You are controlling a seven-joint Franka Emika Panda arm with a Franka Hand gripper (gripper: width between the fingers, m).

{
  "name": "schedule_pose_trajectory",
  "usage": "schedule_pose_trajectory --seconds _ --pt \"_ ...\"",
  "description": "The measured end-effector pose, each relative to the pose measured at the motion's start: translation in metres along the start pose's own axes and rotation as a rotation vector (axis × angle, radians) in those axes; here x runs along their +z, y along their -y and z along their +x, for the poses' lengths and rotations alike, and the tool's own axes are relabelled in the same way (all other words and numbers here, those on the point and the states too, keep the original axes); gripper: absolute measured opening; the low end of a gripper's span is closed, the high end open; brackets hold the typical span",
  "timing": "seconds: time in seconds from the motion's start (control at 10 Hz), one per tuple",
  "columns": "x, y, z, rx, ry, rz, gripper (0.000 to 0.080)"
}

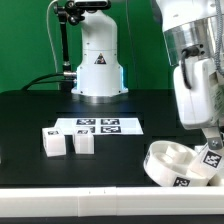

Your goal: Assemble stool

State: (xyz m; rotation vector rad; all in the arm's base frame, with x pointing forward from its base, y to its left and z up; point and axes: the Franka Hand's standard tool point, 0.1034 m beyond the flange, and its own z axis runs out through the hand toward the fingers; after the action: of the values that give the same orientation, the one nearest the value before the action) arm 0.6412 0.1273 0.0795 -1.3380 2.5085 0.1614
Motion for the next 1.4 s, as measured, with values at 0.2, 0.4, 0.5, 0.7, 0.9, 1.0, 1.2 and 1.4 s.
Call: schedule_pose_trajectory --seconds 0.2,0.4,0.5,0.7,0.9,1.0,1.2,1.4 --pt "0.0 0.0 0.0 0.019 0.012 -0.005 0.0345" --pt "0.001 -0.001 0.0 0.01 0.012 -0.006 0.057" --pt "-0.004 0.0 -0.002 -0.024 0.015 -0.009 0.057" --pt "-0.025 0.006 -0.003 -0.112 0.03 0.008 0.0642" --pt "-0.047 0.021 0.007 -0.233 0.031 0.017 0.0649" --pt "-0.049 0.026 0.013 -0.222 0.026 0.018 0.0649" --pt "-0.046 0.023 0.011 -0.231 0.025 0.015 0.0649" --pt "-0.046 0.023 0.011 -0.233 0.024 0.015 0.0649"
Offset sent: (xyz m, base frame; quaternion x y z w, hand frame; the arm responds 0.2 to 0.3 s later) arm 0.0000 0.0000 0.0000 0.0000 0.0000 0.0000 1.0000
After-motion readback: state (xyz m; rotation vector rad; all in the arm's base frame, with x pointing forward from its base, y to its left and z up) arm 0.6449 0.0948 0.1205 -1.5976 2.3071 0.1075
